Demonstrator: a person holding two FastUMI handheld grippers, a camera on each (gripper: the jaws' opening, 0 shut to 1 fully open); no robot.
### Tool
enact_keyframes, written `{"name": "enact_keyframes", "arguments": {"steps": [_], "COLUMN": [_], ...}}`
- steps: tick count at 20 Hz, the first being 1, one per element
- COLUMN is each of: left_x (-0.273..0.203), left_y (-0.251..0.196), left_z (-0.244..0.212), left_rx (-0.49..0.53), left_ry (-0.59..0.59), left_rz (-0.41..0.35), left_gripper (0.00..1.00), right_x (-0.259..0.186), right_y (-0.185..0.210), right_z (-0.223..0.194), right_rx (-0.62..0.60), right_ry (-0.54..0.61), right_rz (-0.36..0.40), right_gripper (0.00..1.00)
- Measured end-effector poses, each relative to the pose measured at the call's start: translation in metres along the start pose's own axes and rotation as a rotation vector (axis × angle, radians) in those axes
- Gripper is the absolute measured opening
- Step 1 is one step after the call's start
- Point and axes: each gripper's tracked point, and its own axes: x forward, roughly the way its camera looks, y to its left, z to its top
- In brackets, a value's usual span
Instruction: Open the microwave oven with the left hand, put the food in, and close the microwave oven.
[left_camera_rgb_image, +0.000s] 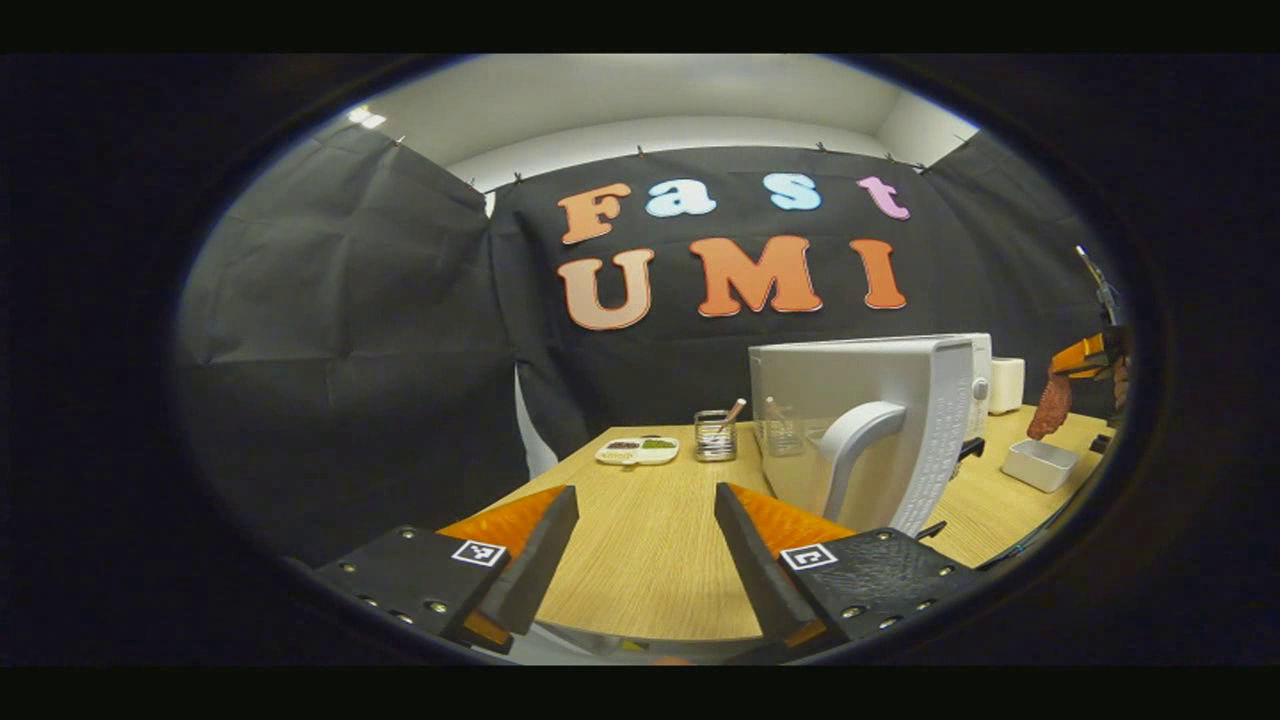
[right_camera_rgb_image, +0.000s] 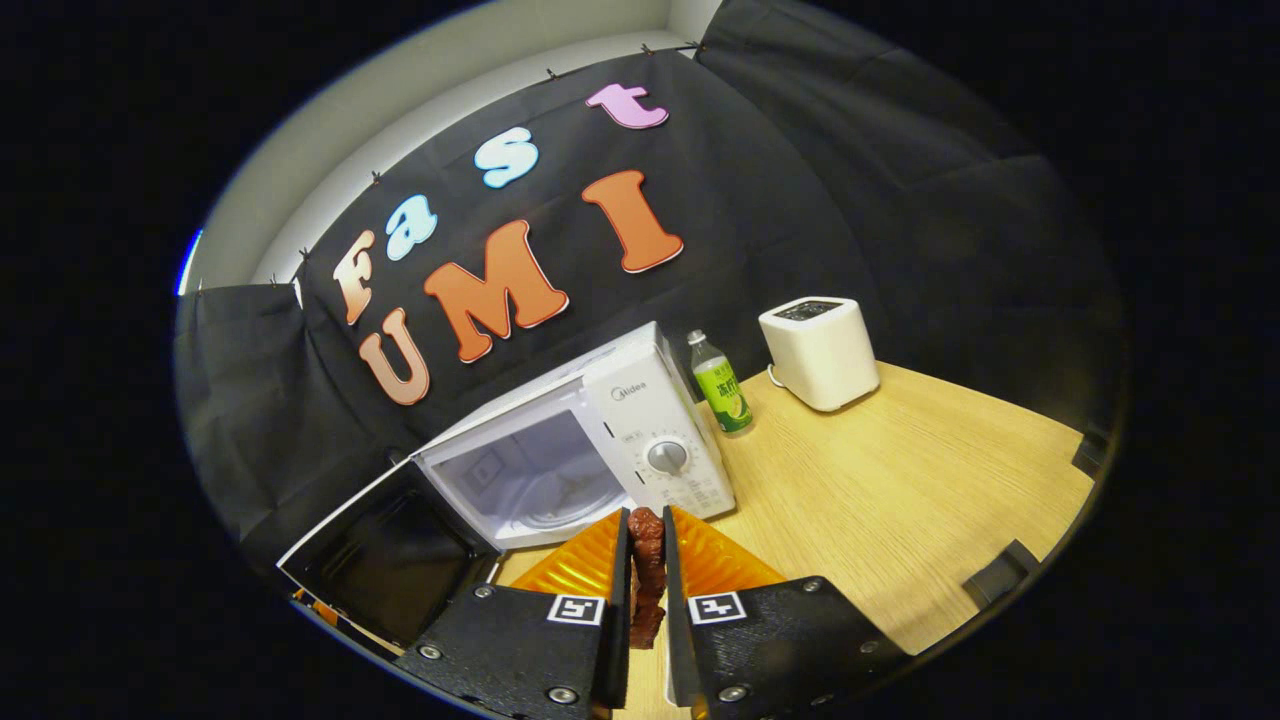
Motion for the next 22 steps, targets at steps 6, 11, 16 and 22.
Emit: {"name": "enact_keyframes", "arguments": {"steps": [6, 11, 16, 22], "left_x": [0.013, 0.012, 0.02, 0.026], "left_y": [0.003, 0.017, 0.036, 0.047], "left_z": [-0.002, -0.01, -0.018, -0.025], "left_rx": [-0.01, -0.009, -0.029, -0.062], "left_ry": [0.007, 0.024, 0.043, 0.051], "left_rz": [0.006, 0.023, 0.057, 0.071], "left_gripper": [0.83, 0.83, 0.83, 0.83], "right_x": [0.045, 0.09, 0.132, 0.185], "right_y": [0.042, 0.057, 0.084, 0.12], "right_z": [0.004, -0.01, -0.029, -0.052], "right_rx": [0.062, 0.166, 0.297, 0.406], "right_ry": [-0.044, -0.033, -0.014, -0.054], "right_rz": [0.034, 0.023, 0.045, 0.037], "right_gripper": [0.16, 0.16, 0.16, 0.17]}}
